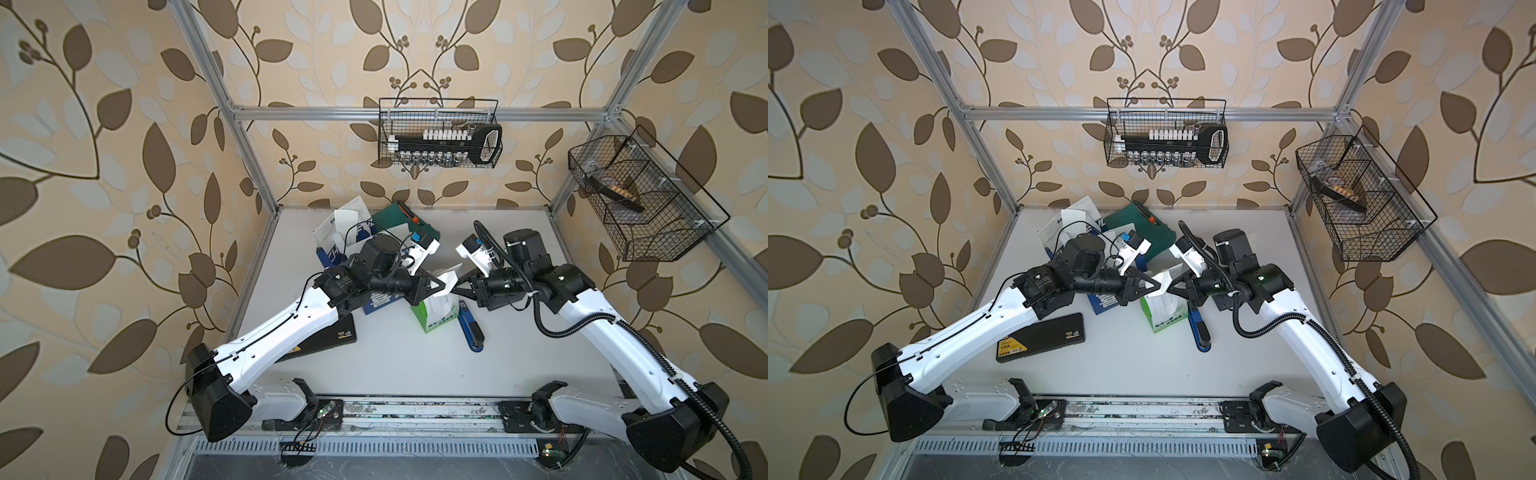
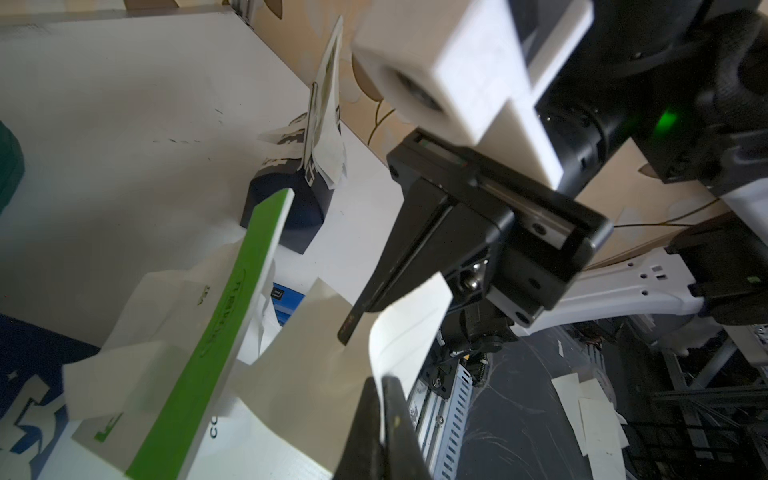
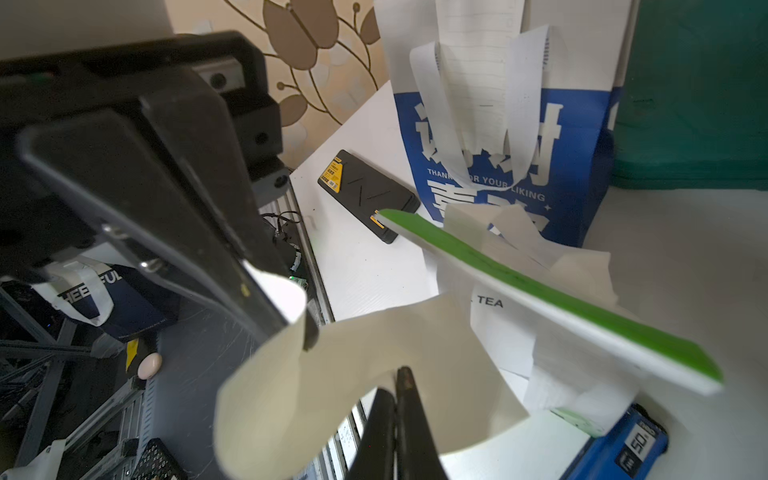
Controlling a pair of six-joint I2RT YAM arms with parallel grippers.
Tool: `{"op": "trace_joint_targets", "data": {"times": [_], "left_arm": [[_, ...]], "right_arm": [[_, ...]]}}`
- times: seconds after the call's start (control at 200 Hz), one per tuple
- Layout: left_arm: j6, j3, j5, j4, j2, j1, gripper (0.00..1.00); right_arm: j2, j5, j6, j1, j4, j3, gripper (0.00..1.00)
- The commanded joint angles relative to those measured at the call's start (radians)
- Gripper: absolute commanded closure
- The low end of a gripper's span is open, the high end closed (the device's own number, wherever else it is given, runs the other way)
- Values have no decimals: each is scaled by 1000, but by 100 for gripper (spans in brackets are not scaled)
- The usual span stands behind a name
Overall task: Staple the receipts to the bags
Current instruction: Hold the receipt from the takeout bag.
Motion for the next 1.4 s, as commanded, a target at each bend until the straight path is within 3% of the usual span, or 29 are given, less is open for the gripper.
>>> {"op": "trace_joint_targets", "data": {"times": [0.0, 0.04, 0.105, 0.275, 0.6, 0.885, 1.02, 1.245, 1.395], "left_arm": [[-19, 20, -69, 55, -26, -5, 100], [-27, 27, -72, 48, -23, -5, 100], [-30, 34, -91, 31, -18, -5, 100], [-13, 18, -111, 36, -5, -5, 100], [54, -28, -205, 75, 4, -6, 100], [117, -65, -243, 85, 6, -6, 100], [153, -73, -276, 80, 16, -6, 100], [228, -47, -298, 52, 44, -5, 100], [248, -43, -324, 48, 55, -6, 100]], "right_arm": [[-23, 51, -42, -2, -74, 28, 87], [-44, 74, -48, -3, -74, 23, 70], [-90, 113, -80, -3, -72, 8, 55], [-197, 127, -162, -3, -13, -66, 40], [-89, 223, -128, -2, 110, -99, 38], [-53, 219, -91, -2, 231, -159, 37], [-41, 307, -80, -5, 276, -170, 36], [-28, 324, -141, -5, 269, -113, 36], [-37, 292, -317, -6, 227, -51, 37]]}}
